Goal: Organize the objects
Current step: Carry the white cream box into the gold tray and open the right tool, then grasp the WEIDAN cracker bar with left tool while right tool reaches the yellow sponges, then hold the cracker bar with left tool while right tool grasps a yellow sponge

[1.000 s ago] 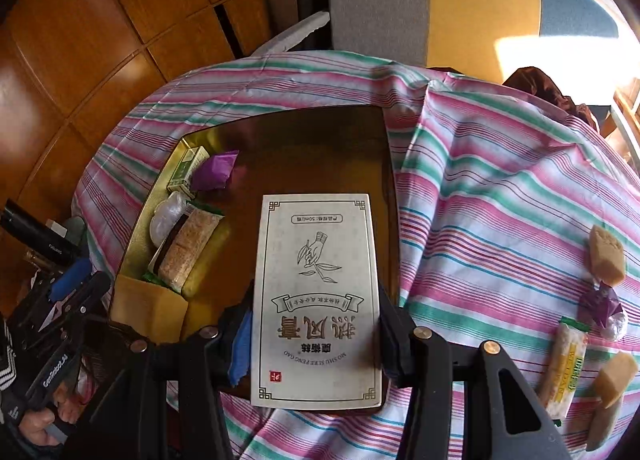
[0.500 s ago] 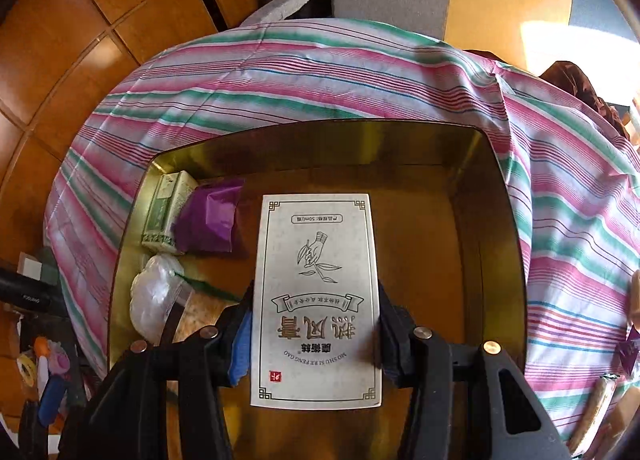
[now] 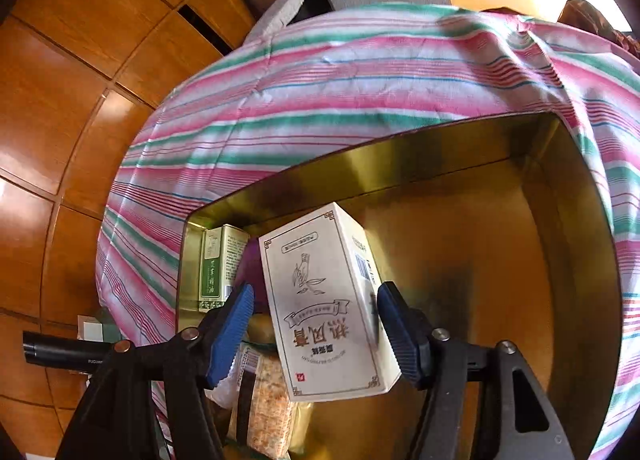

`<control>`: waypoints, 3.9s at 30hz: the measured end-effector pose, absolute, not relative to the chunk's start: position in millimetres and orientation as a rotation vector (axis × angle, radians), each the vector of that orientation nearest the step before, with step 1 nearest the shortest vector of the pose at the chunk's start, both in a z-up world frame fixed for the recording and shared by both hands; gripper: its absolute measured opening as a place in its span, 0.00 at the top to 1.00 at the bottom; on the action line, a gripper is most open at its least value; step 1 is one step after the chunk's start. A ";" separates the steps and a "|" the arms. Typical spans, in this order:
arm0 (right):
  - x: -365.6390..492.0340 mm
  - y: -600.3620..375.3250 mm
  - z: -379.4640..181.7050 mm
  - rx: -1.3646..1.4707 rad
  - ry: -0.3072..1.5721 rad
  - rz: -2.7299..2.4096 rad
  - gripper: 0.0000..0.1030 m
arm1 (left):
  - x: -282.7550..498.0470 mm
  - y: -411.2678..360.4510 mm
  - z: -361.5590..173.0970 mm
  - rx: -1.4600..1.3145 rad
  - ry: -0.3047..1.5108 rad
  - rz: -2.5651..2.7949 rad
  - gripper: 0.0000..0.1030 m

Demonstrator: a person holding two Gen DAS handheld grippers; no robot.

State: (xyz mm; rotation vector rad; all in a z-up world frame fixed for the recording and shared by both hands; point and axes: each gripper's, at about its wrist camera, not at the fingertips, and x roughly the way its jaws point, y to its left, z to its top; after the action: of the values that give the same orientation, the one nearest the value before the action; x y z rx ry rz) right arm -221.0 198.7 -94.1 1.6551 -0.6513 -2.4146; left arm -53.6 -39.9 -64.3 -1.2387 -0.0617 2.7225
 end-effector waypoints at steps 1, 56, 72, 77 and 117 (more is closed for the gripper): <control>-219.1 199.4 -91.0 1.647 -0.636 -2.424 0.37 | -52.7 -38.8 -64.2 -1.237 -0.059 2.719 0.58; 83.4 516.5 -10.0 1.370 -0.821 -3.250 0.29 | -6.9 133.7 -14.9 -0.953 0.305 2.423 0.26; 176.0 620.5 -53.3 1.099 -1.732 -3.251 0.29 | 6.1 299.6 -50.8 -1.088 0.395 2.071 0.28; 172.9 620.6 -57.3 1.104 -1.759 -3.198 0.29 | 10.0 337.3 -67.5 -1.146 0.422 1.994 0.28; 162.3 629.0 -78.9 1.266 -1.827 -3.089 0.29 | 6.2 370.5 -118.1 -1.166 0.338 1.844 0.56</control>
State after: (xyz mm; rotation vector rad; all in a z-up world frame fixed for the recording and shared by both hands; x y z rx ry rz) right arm 162.3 629.0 -78.9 1.2663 -1.8269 -3.0891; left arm 6.2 370.5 -118.1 -1.1665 0.3376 1.8441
